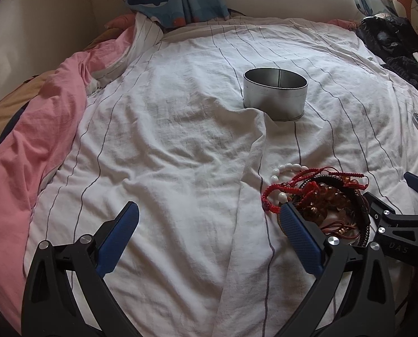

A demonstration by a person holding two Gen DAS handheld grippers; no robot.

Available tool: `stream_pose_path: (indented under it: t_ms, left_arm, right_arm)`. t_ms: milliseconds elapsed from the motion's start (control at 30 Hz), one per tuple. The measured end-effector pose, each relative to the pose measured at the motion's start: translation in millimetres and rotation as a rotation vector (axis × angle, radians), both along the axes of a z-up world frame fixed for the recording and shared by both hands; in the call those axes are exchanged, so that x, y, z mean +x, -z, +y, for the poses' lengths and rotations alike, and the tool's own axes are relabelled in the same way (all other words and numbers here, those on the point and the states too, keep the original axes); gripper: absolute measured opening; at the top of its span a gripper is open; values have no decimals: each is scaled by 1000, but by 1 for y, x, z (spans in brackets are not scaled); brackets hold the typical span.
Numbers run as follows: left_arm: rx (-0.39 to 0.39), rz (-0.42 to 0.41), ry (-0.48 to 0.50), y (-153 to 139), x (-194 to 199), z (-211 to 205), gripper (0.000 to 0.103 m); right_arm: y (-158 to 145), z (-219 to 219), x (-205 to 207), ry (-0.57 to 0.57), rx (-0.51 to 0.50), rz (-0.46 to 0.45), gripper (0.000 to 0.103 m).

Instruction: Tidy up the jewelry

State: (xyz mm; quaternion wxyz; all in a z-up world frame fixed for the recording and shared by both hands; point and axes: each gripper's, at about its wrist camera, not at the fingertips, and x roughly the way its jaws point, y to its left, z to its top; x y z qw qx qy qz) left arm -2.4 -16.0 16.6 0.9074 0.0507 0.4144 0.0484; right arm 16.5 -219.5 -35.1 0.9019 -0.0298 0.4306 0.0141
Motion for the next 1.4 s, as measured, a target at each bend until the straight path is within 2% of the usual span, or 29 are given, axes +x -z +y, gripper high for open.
stream_pose_path:
  t_ms: [1400]
  left_arm:
    - [-11,-19,-23,-3,1,1,97]
  right_arm:
    - [0,0,0,0,3,6,96]
